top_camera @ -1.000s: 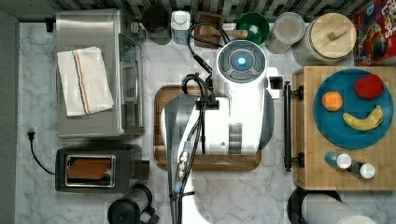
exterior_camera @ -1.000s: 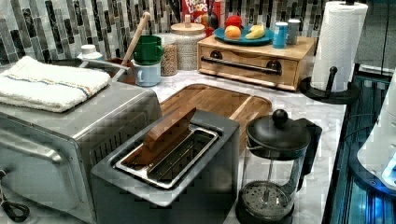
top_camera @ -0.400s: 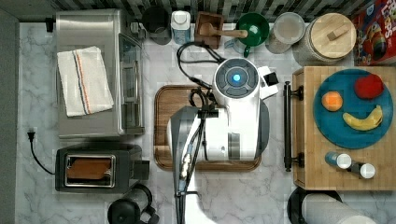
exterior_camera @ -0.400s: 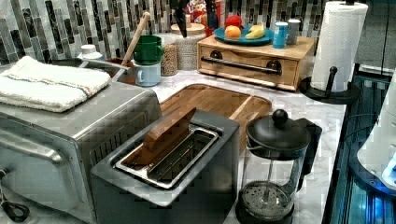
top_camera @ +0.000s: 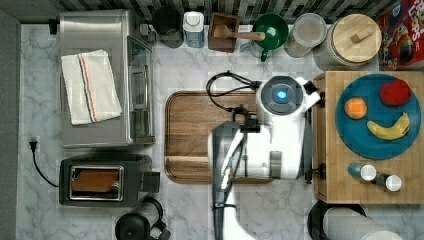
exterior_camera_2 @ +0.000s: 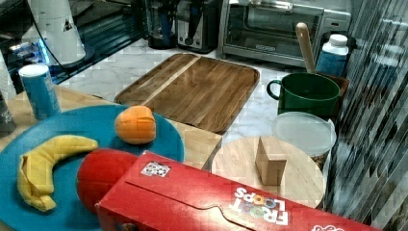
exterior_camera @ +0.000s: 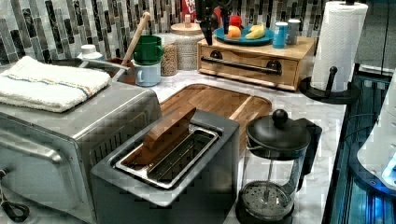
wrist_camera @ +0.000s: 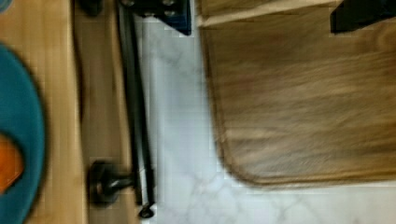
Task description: Open the drawer.
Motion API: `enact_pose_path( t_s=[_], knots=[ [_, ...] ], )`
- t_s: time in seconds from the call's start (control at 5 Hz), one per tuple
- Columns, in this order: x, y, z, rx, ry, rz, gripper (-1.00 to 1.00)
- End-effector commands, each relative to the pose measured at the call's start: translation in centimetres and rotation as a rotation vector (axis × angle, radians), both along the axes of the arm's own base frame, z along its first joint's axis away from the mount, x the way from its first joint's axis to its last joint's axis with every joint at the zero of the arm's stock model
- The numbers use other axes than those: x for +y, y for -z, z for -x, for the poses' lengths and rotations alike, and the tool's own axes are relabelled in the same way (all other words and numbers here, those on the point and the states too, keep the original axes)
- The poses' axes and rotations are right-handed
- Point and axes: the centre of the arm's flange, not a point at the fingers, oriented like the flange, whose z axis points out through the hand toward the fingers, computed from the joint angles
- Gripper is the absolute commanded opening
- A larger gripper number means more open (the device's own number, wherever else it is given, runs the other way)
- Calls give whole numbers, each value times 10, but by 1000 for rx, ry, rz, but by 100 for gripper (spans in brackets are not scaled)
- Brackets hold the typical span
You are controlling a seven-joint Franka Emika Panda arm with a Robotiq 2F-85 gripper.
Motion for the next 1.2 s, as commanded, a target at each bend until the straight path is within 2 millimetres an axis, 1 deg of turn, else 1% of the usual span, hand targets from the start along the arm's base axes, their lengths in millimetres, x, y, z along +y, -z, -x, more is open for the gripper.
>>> enact_pose_path(
  t_s=[0.2, 0.4, 0.6, 0.8, 1.0, 1.2],
  knots=[
    [-73, -20, -3, -152, -168, 63, 100],
    [-78, -9, -8, -141, -157, 77, 100],
    [-85, 3, -7, -165, -148, 73, 100],
    [-86, 9, -5, -157, -131, 53, 100],
    [-87, 22, 1, -161, -108, 46, 100],
    [-92, 40, 11, -168, -87, 39, 100]
  ],
)
